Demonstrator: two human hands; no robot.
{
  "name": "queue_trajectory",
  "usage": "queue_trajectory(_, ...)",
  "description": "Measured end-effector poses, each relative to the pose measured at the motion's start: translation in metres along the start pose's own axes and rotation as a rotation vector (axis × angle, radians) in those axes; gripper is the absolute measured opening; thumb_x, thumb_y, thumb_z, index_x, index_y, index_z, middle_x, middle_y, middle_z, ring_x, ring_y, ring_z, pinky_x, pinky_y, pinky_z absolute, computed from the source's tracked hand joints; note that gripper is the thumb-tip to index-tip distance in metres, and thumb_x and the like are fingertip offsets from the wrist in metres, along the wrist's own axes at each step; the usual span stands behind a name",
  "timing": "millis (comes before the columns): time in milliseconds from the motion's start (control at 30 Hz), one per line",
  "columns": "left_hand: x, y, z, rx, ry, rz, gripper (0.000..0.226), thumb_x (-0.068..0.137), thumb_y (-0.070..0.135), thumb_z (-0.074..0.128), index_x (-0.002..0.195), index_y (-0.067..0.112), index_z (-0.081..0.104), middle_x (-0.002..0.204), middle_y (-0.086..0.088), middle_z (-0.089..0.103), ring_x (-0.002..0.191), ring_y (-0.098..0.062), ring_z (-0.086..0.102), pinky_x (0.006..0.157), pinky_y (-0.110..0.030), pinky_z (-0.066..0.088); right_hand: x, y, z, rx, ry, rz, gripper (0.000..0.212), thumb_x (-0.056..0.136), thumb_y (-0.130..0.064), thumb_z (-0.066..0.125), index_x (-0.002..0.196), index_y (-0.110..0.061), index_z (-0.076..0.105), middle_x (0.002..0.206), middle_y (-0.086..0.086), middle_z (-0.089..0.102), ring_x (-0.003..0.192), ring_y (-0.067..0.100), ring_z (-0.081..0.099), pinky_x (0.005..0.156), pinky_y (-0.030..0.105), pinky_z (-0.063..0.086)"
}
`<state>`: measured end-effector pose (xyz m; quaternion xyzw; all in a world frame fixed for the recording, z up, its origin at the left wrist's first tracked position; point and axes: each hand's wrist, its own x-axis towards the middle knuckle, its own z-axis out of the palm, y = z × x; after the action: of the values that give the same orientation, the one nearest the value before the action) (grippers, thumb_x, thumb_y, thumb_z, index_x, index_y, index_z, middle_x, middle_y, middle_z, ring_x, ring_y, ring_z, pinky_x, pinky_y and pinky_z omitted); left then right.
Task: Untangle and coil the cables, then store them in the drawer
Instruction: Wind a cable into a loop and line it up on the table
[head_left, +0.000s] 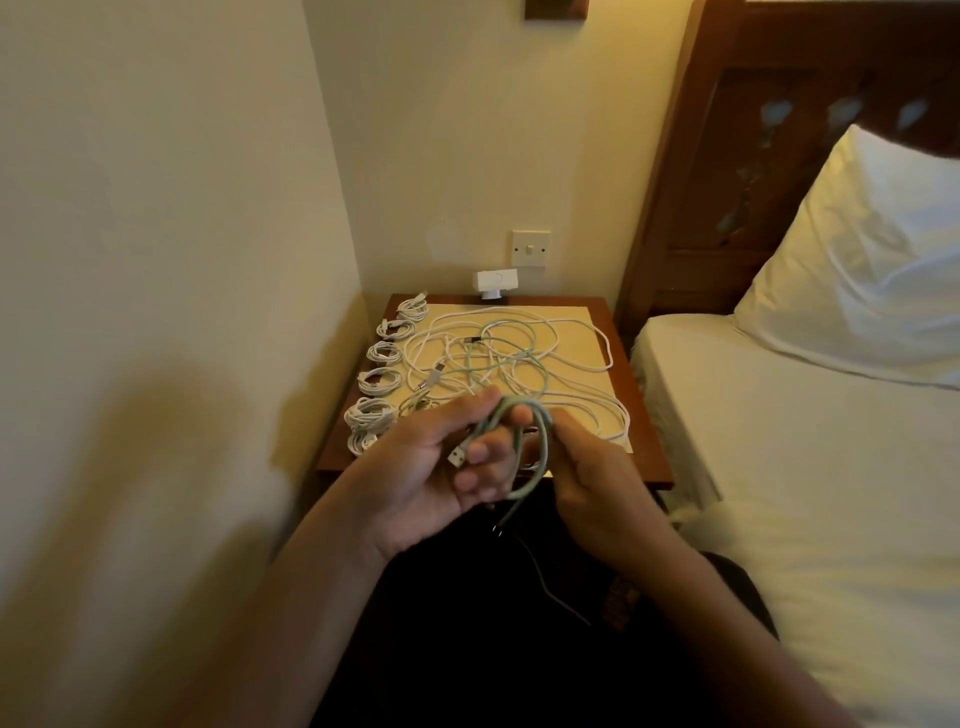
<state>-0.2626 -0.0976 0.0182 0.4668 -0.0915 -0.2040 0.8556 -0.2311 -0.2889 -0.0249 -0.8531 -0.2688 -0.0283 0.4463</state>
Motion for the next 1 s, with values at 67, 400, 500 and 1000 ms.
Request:
queue_trajectory(67, 0.005, 0.004, 0.0, -0.07, 0.039, 0.121, 0.038, 0.109, 0.031, 0.039, 0.113, -0.001, 0.06, 0.064, 0.003, 0.043, 0.05, -0.008, 0.041, 0.055, -0.024, 0.041, -0.006, 0.001, 0.02, 0.139, 0.01, 0.06, 0.018, 0.109, -0.024, 0.043, 0.104, -0.031, 0.059, 0.077, -0.012, 0.064, 0.066, 0.008, 0.058, 0.063, 0.033, 0.051)
queue_trajectory(400, 0.01, -0.017, -0.043, 0.974, 0.501, 0.268, 0.019, 0.107, 0.024, 0.049, 0.119, 0.018, 0.063, 0.086, -0.005, 0.072, 0.071, -0.018, 0.066, 0.08, -0.035, 0.055, -0.036, -0.043, 0.016, -0.143, -0.429, 0.028, 0.021, 0.106, -0.04, 0.049, 0.121, -0.034, 0.063, 0.096, -0.014, 0.066, 0.085, 0.002, 0.061, 0.078, 0.026, 0.053)
queue_trajectory(500, 0.0, -0.023, -0.049, 0.99, 0.28, 0.045, 0.024, 0.108, 0.029, 0.047, 0.112, 0.012, 0.064, 0.08, -0.004, 0.069, 0.063, -0.02, 0.059, 0.069, -0.036, 0.05, -0.018, -0.036, -0.023, -0.304, -0.223, -0.1, 0.023, 0.104, -0.042, 0.046, 0.11, -0.034, 0.066, 0.098, -0.017, 0.064, 0.088, 0.001, 0.058, 0.077, 0.025, 0.051)
queue_trajectory(1000, -0.005, -0.049, -0.002, -0.22, -0.114, 0.087, 0.021, 0.103, 0.024, 0.051, 0.093, 0.006, 0.058, 0.066, -0.002, 0.047, 0.052, -0.011, 0.045, 0.058, -0.027, 0.042, -0.013, -0.009, 0.003, 0.602, 0.15, 0.254, 0.013, 0.095, -0.009, 0.07, 0.107, -0.01, 0.075, 0.097, 0.006, 0.079, 0.09, 0.019, 0.076, 0.079, 0.029, 0.061)
